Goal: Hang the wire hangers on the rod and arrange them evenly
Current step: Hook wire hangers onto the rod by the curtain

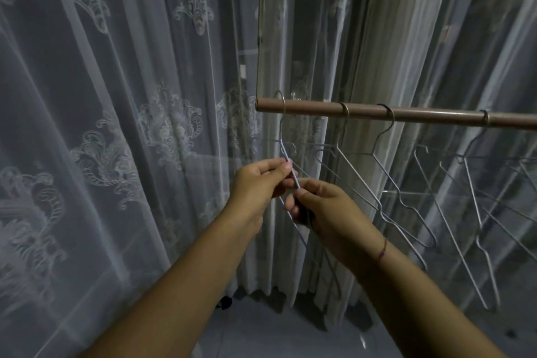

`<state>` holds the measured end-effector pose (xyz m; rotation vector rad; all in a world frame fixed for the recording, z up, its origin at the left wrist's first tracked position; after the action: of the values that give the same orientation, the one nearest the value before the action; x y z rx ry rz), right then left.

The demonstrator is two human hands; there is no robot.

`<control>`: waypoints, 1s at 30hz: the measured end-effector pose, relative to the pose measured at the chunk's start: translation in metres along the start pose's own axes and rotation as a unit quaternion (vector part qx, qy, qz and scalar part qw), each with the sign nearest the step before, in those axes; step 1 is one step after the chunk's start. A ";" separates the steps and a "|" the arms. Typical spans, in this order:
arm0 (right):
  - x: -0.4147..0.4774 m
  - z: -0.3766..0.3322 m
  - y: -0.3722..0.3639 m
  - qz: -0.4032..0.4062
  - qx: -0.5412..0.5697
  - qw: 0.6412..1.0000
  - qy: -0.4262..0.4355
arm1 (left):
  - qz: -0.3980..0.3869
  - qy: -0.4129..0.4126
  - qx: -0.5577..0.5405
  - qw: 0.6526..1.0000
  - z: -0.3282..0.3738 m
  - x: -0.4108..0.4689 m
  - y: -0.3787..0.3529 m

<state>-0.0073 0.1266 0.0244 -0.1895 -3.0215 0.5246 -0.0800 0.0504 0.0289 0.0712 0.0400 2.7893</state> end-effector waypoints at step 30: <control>0.001 -0.033 0.012 0.152 -0.220 0.961 0.070 | 0.083 -0.083 0.151 0.981 0.035 0.023 0.048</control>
<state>-0.0041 0.1489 0.0513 -0.6891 -2.9327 -0.1564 -0.1157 0.0137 0.0668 0.3996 0.4358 2.9072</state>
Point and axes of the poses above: each hand's wrist, its own x-axis towards the middle knuckle, its own y-axis out of the back of the hand, z = x × y, the point moved 10 cm from there along x, towards the middle knuckle, and after that the axes turned 11 degrees about x, right-handed, at the moved point
